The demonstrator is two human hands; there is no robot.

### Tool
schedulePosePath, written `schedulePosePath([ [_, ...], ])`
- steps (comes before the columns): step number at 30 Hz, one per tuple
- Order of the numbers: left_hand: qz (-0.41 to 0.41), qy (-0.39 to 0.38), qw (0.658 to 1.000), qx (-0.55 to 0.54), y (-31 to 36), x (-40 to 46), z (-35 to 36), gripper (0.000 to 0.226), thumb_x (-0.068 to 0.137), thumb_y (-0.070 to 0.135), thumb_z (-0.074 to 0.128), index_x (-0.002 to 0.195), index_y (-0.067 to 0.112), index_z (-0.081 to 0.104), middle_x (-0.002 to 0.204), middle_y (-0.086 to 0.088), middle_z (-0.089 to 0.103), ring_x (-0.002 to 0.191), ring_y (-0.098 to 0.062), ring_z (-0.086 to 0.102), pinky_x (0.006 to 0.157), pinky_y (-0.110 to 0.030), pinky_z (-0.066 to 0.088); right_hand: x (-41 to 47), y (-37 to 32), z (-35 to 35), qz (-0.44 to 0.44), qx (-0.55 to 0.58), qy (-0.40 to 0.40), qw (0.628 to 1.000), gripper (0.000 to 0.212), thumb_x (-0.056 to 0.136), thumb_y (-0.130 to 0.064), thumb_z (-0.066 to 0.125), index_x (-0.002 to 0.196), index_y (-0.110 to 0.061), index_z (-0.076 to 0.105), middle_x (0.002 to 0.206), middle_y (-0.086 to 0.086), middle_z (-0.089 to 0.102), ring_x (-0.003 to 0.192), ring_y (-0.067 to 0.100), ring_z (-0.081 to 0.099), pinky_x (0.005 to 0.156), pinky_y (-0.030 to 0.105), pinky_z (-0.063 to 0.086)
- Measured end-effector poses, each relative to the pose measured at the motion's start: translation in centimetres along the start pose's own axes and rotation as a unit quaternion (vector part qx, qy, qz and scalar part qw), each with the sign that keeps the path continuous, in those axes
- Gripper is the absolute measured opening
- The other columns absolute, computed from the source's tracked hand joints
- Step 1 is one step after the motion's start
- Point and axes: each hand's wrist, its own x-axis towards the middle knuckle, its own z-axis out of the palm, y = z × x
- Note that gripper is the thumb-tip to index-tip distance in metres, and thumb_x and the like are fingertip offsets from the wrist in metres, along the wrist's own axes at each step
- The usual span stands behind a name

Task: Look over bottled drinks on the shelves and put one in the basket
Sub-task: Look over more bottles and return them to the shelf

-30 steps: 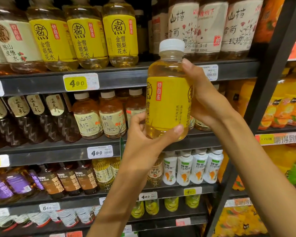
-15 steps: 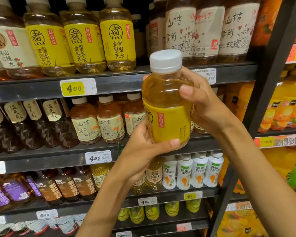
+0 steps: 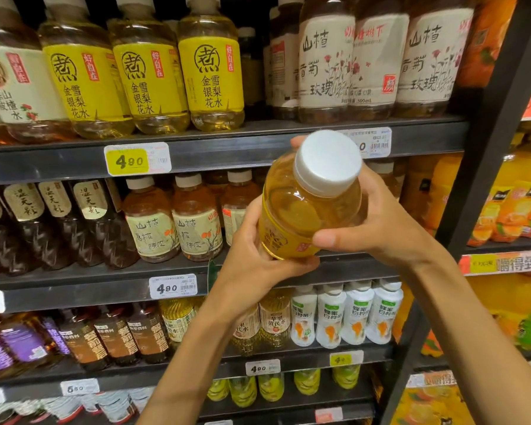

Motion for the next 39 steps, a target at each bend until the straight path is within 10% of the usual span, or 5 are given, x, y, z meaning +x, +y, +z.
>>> schedulePosePath([
  [14, -0.098, -0.018, 0.994, -0.047, 0.2, -1.3, 1.3, 0.097, 0.04, 0.073, 0.08, 0.116, 0.016, 0.06, 0.109, 0.002, 0.074, 0.102, -0.013, 0.069, 0.078, -0.018, 0.053, 2.2, 1.3, -0.1, 0.061, 0.135, 0.083, 0.986, 0.074, 0.059, -0.044, 0.083, 0.118, -0.007, 0.057, 0.103, 0.008, 0.069, 0.097, 0.024, 0.064, 0.085, 0.039, 0.054],
  [18, -0.094, -0.011, 0.991, -0.091, 0.0, -1.5, 1.3, 0.07, 0.062, 0.062, 0.074, 0.117, 0.024, 0.054, 0.106, 0.013, 0.073, 0.101, -0.004, 0.068, 0.076, -0.012, 0.052, 2.2, 1.5, 0.5, 0.056, 0.138, 0.128, 0.981, 0.029, 0.082, -0.024, 0.06, 0.107, -0.01, 0.061, 0.087, 0.0, 0.07, 0.08, 0.013, 0.065, 0.07, 0.026, 0.055],
  [27, -0.093, -0.012, 0.964, -0.248, -0.4, -1.5, 1.2, 0.078, 0.075, 0.065, 0.065, 0.136, 0.018, 0.051, 0.133, -0.016, 0.059, 0.117, -0.037, 0.058, 0.091, -0.043, 0.053, 3.1, 1.0, 1.5, 0.07, 0.229, 0.123, 0.963, 0.077, 0.066, -0.053, 0.078, 0.12, -0.002, 0.056, 0.118, 0.025, 0.056, 0.114, 0.044, 0.052, 0.101, 0.056, 0.04],
  [32, -0.063, 0.028, 0.983, -0.171, -0.7, -2.5, 0.8, 0.047, 0.09, 0.056, 0.048, 0.128, 0.031, 0.059, 0.128, 0.001, 0.065, 0.121, -0.016, 0.059, 0.094, -0.027, 0.051, 3.0, 0.8, 1.6, 0.039, 0.133, 0.159, 0.977, 0.028, 0.088, -0.028, 0.056, 0.107, -0.009, 0.061, 0.09, 0.002, 0.07, 0.084, 0.015, 0.066, 0.073, 0.029, 0.054],
  [39, -0.031, 0.033, 0.997, -0.058, -0.2, -2.7, 1.1, 0.062, 0.078, 0.058, 0.061, 0.131, 0.027, 0.049, 0.122, 0.006, 0.068, 0.113, -0.013, 0.064, 0.09, -0.026, 0.053, 3.2, 0.0, 2.6, 0.073, 0.088, 0.182, 0.977, 0.042, 0.088, -0.038, 0.057, 0.118, -0.008, 0.062, 0.101, 0.006, 0.073, 0.092, 0.017, 0.07, 0.075, 0.028, 0.055],
])
